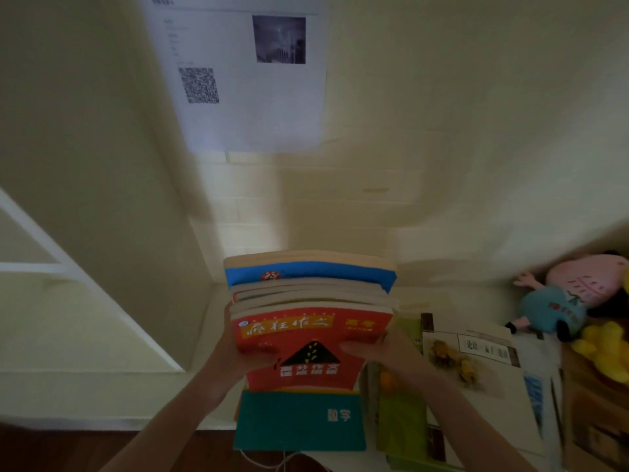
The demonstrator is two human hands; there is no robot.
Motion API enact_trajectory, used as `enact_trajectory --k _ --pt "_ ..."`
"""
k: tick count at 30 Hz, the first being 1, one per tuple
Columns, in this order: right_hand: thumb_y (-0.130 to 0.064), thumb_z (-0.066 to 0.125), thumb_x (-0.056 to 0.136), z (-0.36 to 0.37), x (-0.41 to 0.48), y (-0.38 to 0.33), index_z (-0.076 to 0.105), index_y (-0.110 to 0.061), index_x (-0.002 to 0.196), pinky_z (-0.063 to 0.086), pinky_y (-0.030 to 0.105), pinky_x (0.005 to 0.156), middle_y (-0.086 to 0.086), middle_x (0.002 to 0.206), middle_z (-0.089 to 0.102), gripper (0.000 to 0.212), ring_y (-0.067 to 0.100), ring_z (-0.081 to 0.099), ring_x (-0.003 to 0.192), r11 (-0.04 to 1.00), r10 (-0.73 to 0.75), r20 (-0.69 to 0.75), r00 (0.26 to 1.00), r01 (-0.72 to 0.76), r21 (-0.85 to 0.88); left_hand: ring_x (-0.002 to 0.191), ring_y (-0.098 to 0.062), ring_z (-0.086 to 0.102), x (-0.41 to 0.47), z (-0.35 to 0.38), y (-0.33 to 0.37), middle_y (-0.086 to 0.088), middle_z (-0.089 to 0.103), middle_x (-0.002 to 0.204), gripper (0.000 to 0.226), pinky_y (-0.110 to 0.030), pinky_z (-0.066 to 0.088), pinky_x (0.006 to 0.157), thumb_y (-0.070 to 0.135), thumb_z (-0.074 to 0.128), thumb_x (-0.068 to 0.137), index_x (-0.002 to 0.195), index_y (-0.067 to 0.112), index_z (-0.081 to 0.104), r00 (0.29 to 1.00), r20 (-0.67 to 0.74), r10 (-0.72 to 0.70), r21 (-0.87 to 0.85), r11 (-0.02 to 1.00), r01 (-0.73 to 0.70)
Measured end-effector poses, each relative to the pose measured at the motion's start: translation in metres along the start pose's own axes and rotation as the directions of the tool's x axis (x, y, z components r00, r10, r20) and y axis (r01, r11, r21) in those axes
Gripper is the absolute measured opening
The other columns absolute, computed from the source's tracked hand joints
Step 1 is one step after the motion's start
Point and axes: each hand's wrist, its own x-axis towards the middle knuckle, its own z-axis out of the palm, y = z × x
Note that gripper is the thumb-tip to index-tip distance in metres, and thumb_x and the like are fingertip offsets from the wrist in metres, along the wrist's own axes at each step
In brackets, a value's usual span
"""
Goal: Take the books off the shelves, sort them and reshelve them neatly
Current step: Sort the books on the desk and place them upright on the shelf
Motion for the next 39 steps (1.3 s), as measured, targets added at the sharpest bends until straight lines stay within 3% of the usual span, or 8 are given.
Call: enact_trajectory --k 11,15,21,25,27,31,35,39 --pt "-0.003 0.075 0.071 0.001 0.0 -0.004 0.058 -0.016 0.114 0.057 0.027 0.075 -0.003 0.102 0.073 0.048 0.015 0.07 0.096 1.0 -0.015 -0.032 0.999 0.015 0.016 0.107 -0.027 0.063 -0.001 -0.015 0.021 -0.017 0.057 0.126 0.086 -0.036 0.057 0.076 0.005 0.079 0.07 0.14 0.024 0.033 0.995 0.085 0.046 -0.154 0.988 -0.032" --pt "-0.006 0.075 0.069 0.0 0.001 -0.004 0.058 -0.016 0.116 0.057 0.032 0.079 0.0 0.105 0.073 0.051 0.018 0.069 0.099 0.999 0.003 -0.025 1.0 -0.002 0.046 0.095 -0.021 0.067 0.001 -0.004 0.053 -0.008 0.069 0.106 0.098 -0.027 0.056 0.073 0.077 0.068 0.053 0.133 0.024 0.046 0.999 0.012 0.045 -0.253 0.967 -0.04" --pt "-0.013 0.076 0.069 -0.002 0.003 -0.005 0.057 -0.017 0.118 0.057 0.03 0.078 0.0 0.105 0.073 0.053 0.017 0.069 0.099 0.998 0.047 -0.009 0.999 -0.046 0.04 0.085 -0.023 0.069 0.011 -0.008 0.065 -0.009 0.07 0.102 0.075 -0.031 0.057 0.069 0.036 0.076 0.059 0.128 0.027 0.049 0.998 0.035 -0.046 -0.305 0.951 0.055" --pt "-0.014 0.074 0.072 -0.003 0.002 -0.005 0.058 -0.019 0.117 0.057 0.032 0.081 0.0 0.106 0.072 0.049 0.017 0.069 0.1 0.999 0.046 -0.002 0.999 -0.046 0.026 0.091 -0.021 0.069 0.013 -0.012 0.057 -0.01 0.07 0.104 0.07 -0.027 0.056 0.072 0.049 0.074 0.069 0.127 0.019 0.049 0.998 0.061 -0.033 -0.292 0.955 0.049" --pt "-0.013 0.073 0.074 -0.002 0.001 -0.005 0.057 -0.02 0.118 0.057 0.03 0.081 -0.002 0.106 0.072 0.047 0.016 0.068 0.1 0.999 0.042 -0.001 0.999 -0.042 0.015 0.08 -0.008 0.069 0.015 -0.012 0.045 0.003 0.073 0.088 0.054 -0.021 0.053 0.067 0.043 0.063 0.082 0.123 0.013 0.047 0.998 -0.051 -0.046 -0.188 0.982 0.035" --pt "-0.025 0.082 0.07 -0.004 0.002 0.001 0.054 -0.021 0.12 0.057 0.029 0.081 -0.006 0.107 0.072 0.058 0.012 0.068 0.1 0.998 0.053 -0.009 0.999 -0.053 -0.029 0.094 0.018 0.056 -0.008 -0.005 0.015 0.018 0.051 0.113 0.084 -0.013 0.053 0.068 0.002 0.082 0.065 0.126 0.03 0.031 1.0 0.021 -0.011 0.184 0.983 0.007" --pt "-0.036 0.085 0.065 -0.003 0.002 0.014 0.029 -0.021 0.141 0.056 0.025 0.08 -0.005 0.119 0.063 0.096 0.001 0.064 0.103 0.985 0.062 -0.032 0.998 -0.067 -0.161 0.098 0.015 0.055 -0.011 -0.01 -0.016 0.037 0.057 0.106 0.085 -0.019 0.047 0.071 0.071 0.076 0.044 0.117 0.044 0.04 0.993 -0.117 0.014 0.329 0.944 0.025" --pt "-0.011 0.079 0.071 0.002 0.007 0.014 -0.005 -0.036 0.145 0.057 0.036 0.083 -0.011 0.123 0.054 0.115 0.005 0.062 0.11 0.987 -0.143 -0.149 0.978 0.129 -0.097 0.1 0.009 0.057 0.001 -0.015 -0.019 0.036 0.055 0.112 0.095 -0.024 0.048 0.075 0.074 0.069 0.048 0.132 0.044 0.035 0.989 -0.134 0.064 0.392 0.92 -0.007"
